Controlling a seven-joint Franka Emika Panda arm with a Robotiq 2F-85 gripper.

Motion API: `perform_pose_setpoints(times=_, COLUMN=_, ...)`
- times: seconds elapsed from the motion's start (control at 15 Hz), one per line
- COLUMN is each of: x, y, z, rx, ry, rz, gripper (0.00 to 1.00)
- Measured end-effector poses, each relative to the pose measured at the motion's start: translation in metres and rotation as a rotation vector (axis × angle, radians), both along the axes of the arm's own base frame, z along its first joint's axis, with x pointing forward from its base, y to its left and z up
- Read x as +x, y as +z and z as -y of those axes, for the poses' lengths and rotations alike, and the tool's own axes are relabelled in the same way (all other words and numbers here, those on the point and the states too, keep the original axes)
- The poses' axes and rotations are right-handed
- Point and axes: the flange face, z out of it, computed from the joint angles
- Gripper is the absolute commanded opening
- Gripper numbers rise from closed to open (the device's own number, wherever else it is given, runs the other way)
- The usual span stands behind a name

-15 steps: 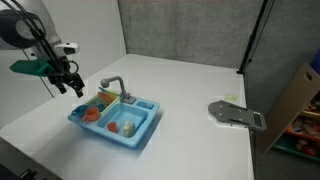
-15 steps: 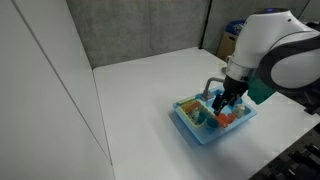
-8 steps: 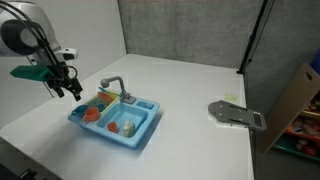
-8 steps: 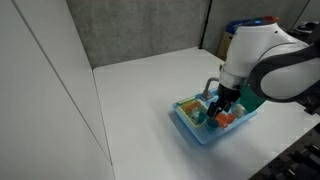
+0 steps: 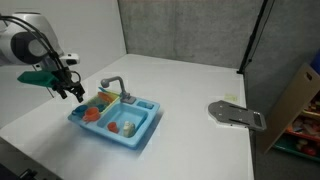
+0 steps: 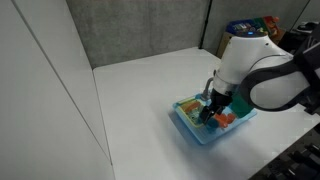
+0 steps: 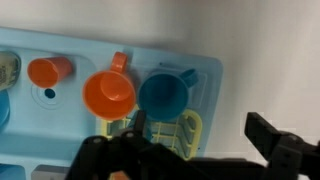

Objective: Pick up the blue mug and drop it in the sink

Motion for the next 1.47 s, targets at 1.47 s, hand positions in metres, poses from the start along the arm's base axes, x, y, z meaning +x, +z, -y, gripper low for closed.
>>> perform_pose_setpoints(times=1.47, x=0.004, y=-0.043, z=-0.019, rx=-0.013, ry=-0.012, rz=-0.022, gripper=1.0)
